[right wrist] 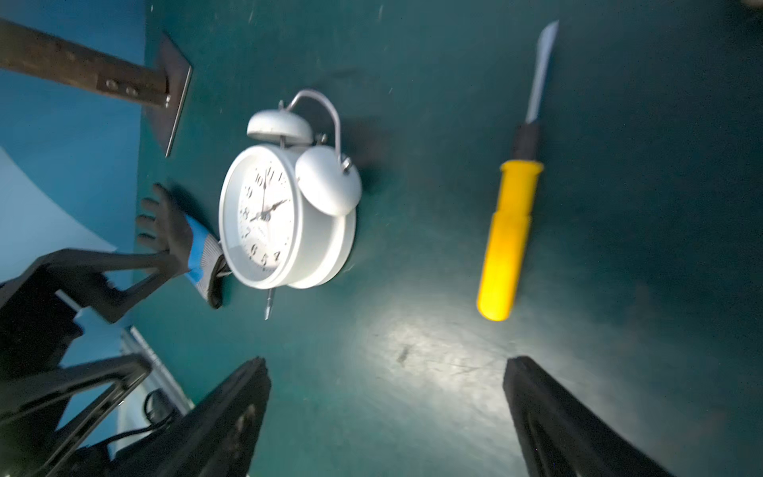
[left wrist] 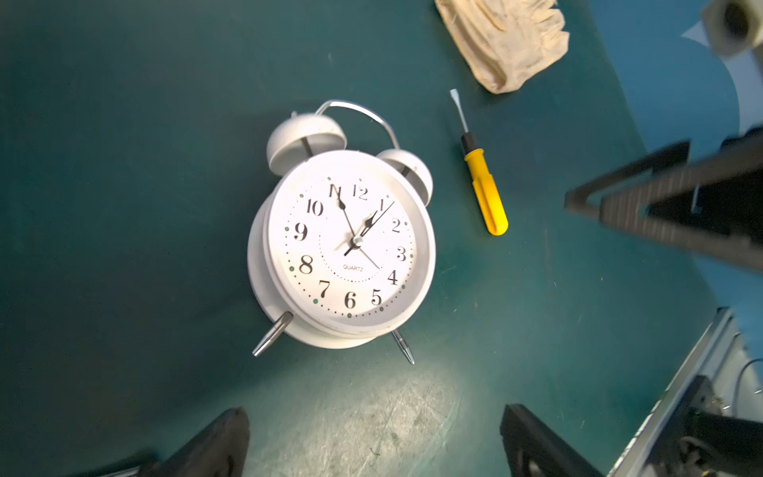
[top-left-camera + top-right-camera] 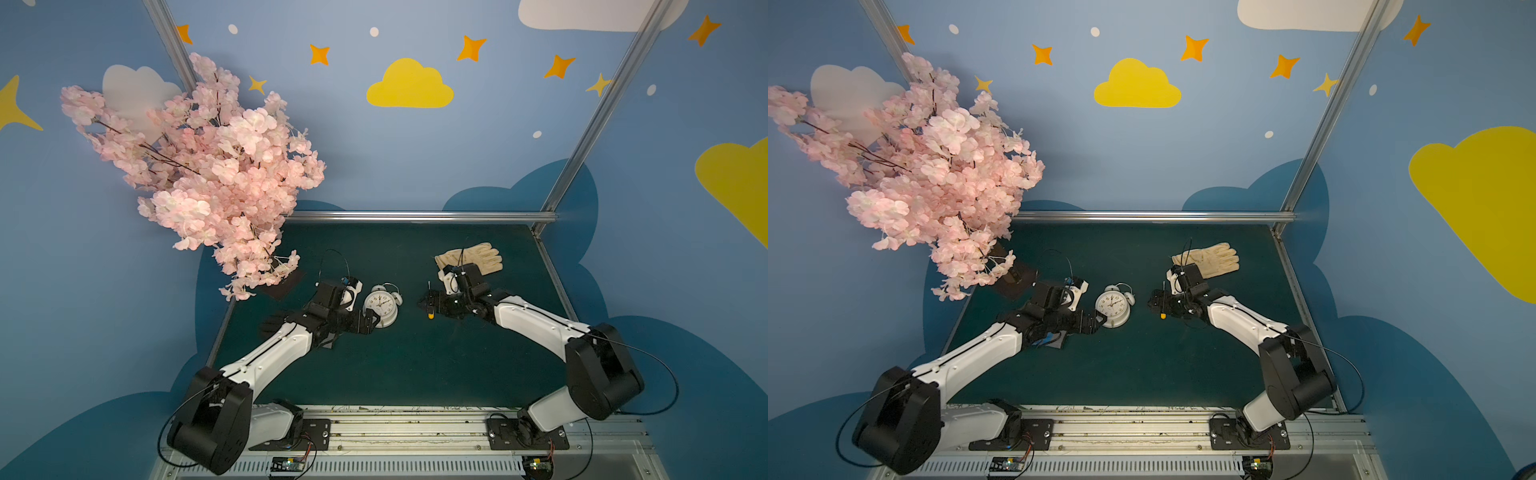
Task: Remove the battery from the alarm
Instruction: Adjust the alarm at the center of the board.
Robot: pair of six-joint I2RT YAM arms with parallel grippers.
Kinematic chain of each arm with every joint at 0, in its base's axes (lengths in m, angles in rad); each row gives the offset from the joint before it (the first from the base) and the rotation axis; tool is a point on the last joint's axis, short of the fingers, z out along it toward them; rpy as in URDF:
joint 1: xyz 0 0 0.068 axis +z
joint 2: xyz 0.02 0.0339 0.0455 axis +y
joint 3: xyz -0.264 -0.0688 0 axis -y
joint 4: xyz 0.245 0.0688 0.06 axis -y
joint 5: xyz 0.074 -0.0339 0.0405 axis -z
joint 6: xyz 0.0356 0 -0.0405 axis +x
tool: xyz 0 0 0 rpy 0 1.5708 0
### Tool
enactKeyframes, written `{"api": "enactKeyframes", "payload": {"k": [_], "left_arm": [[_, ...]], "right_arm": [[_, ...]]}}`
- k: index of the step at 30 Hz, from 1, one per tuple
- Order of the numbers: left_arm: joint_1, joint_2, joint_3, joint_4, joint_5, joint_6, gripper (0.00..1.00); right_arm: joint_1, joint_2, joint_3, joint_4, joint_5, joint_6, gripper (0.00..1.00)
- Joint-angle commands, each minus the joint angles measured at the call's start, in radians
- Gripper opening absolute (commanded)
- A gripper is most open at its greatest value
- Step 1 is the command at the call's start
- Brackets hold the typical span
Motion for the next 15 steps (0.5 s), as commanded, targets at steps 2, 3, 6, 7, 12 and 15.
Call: {"api": "enactKeyframes", "payload": {"k": [2, 3, 6, 7, 12, 15], "left_arm": [[0.057, 0.158, 0.094, 0.058, 0.149, -0.098, 0.87], [0.069, 0.205, 0.13, 0.037, 0.181, -0.106, 0.85], [0.088, 0.29, 0.19, 0.006, 0.249, -0.098, 0.81], [0.094, 0.303, 0.189, 0.025, 0.272, -0.108, 0.81], [0.099, 0.363, 0.197, 0.041, 0.327, -0.136, 0.72], [0.099, 0.363, 0.178, 0.031, 0.343, -0.135, 0.66]], "right_arm": [[0.037, 0.1, 0.043, 0.123, -0.08, 0.173, 0.93], [0.041, 0.129, 0.06, 0.126, -0.097, 0.193, 0.93], [0.068, 0.192, 0.064, 0.222, -0.153, 0.266, 0.92], [0.08, 0.212, 0.063, 0.252, -0.162, 0.28, 0.92], [0.104, 0.304, 0.07, 0.377, -0.18, 0.384, 0.91], [0.106, 0.336, 0.071, 0.431, -0.191, 0.419, 0.91]]}}
